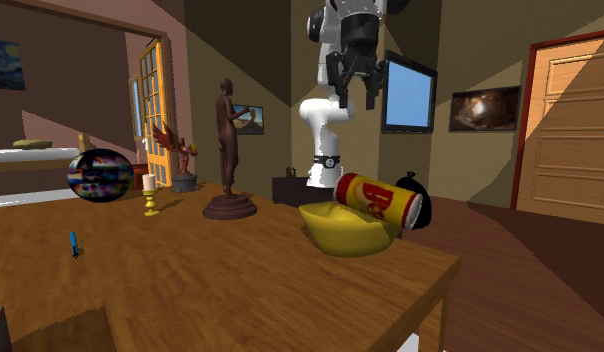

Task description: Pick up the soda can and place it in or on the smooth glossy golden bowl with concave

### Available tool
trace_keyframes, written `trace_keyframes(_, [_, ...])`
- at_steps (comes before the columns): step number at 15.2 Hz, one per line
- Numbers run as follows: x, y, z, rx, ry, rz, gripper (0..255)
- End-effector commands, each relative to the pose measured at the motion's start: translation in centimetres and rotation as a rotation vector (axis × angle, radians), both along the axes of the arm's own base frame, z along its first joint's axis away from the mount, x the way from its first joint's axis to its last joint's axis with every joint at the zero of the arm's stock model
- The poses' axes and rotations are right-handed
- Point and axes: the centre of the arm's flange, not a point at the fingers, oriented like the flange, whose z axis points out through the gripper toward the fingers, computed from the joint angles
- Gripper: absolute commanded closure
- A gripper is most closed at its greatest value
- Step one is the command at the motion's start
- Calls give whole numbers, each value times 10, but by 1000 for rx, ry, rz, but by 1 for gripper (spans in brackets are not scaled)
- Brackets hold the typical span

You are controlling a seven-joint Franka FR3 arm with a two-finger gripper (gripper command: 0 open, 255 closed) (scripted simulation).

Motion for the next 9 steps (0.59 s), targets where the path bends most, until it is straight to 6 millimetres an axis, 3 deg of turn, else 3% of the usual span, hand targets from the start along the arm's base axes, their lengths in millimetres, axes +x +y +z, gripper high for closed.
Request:
trace_keyframes(1, [15,4,-17,-10,13,28,0])
trace_keyframes(9, [81,27,-106,-61,81,177,0])
